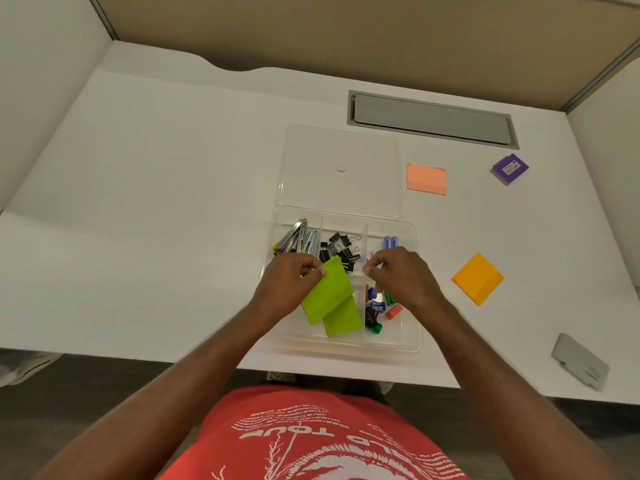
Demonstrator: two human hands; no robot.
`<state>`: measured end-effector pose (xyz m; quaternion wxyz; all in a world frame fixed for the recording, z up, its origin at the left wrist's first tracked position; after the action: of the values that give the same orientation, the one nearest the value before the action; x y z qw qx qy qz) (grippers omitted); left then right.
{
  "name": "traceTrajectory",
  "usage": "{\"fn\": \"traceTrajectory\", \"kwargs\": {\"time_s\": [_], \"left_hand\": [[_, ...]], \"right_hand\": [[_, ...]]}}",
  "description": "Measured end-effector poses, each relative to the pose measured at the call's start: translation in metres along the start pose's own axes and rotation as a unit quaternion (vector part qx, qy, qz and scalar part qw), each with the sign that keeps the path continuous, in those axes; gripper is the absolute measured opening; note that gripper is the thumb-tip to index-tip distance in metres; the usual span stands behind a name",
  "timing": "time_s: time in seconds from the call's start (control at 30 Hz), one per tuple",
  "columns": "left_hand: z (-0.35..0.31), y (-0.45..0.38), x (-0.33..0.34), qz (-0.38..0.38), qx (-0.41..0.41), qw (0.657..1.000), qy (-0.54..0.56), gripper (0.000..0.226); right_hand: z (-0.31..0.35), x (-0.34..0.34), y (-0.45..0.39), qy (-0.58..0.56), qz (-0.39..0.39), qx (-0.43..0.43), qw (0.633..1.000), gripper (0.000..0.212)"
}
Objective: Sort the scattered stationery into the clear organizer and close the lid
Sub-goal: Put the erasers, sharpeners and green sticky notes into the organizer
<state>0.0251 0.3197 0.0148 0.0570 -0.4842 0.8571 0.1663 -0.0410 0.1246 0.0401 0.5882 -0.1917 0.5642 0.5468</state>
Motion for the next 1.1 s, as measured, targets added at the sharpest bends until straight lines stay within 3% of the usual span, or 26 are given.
{"fn": "traceTrajectory", "kwargs": {"time_s": [0.17, 0.33, 0.6, 0.73, 0.87, 1.1], "left_hand": [[0.009, -0.001, -0.03, -0.102, -0.03, 0.989, 0.105, 0.016], [0.016, -0.002, -0.041, -0.121, -0.056, 0.982, 0.136, 0.016], [0.019, 0.001, -0.007, -0.037, -0.135, 0.977, 0.164, 0.015], [0.02, 0.009, 0.017, 0.028, -0.163, 0.981, 0.097, 0.031], [0.014, 0.011, 0.013, 0.02, -0.113, 0.992, -0.046, 0.046], [-0.031, -0.005, 0.007, -0.038, 0.046, 0.993, -0.104, 0.018]], "right_hand": [[0.022, 0.04, 0.009, 0.175, 0.048, -0.049, 0.982, 0.019], [0.032, 0.056, 0.012, 0.268, 0.04, -0.091, 0.958, 0.02], [0.019, 0.019, 0.0, 0.132, -0.02, -0.056, 0.99, 0.02], [0.006, 0.003, -0.006, 0.122, -0.055, -0.037, 0.99, 0.014], [-0.004, -0.007, -0.011, 0.105, -0.081, -0.026, 0.991, 0.014], [-0.019, -0.026, -0.017, 0.108, -0.137, -0.028, 0.984, 0.014]]}}
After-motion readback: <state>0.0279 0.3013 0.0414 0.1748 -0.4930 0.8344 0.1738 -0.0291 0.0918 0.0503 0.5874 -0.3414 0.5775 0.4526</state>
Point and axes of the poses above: each hand's wrist, its own y-axis away from the middle knuckle, its own x-axis out of the palm, z = x × y, the point moved 8 cm from there along -y, towards the middle knuckle, and after that the axes turned 13 degrees about y, right-handed, at the moved point
